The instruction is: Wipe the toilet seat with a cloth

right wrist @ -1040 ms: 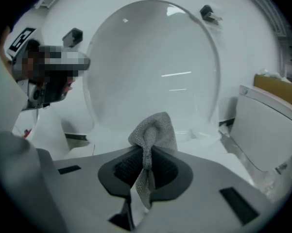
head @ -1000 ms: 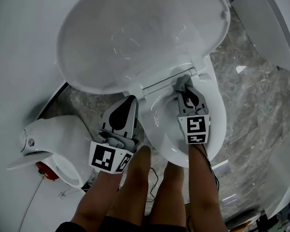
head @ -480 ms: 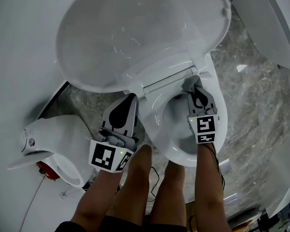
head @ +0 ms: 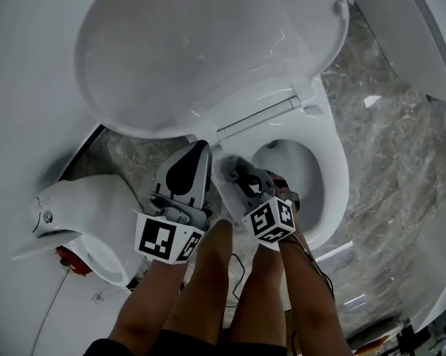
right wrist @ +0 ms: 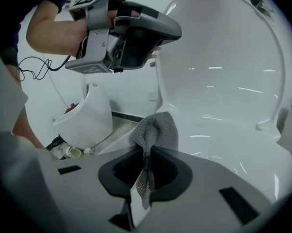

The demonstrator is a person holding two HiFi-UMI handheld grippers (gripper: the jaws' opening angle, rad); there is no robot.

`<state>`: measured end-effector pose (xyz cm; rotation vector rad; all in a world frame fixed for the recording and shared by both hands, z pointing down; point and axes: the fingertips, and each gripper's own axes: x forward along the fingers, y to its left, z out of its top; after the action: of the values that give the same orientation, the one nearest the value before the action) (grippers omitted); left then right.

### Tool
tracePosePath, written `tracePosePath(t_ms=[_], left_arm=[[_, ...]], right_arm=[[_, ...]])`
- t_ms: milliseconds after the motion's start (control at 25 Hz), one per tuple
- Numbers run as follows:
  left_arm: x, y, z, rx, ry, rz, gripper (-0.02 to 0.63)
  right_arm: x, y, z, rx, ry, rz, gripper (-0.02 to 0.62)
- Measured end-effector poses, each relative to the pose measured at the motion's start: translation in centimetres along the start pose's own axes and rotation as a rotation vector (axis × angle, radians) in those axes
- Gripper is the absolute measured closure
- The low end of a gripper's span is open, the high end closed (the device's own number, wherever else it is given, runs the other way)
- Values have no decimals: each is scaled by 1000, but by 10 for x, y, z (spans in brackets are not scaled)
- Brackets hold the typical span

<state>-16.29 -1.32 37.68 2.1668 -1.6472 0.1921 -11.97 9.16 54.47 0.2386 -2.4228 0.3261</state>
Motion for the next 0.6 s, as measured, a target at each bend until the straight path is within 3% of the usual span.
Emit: tracePosePath(t_ms=[200,280,440,600], left_arm=[[-1,-10,2,10,2,-18,594],[-1,-16,1,18,5,-31,594],[-4,-20,-3,15,7,-36,594],[-8,-15,-3,7,2,-20,594]], right_arm=[[-6,-57,-17,102,57,-179,541],[-15,-83,-25,124,86,-278,541],[-58,-143,-46,266,110,-497,543],[-94,-159,-75,269,229,-614,543]])
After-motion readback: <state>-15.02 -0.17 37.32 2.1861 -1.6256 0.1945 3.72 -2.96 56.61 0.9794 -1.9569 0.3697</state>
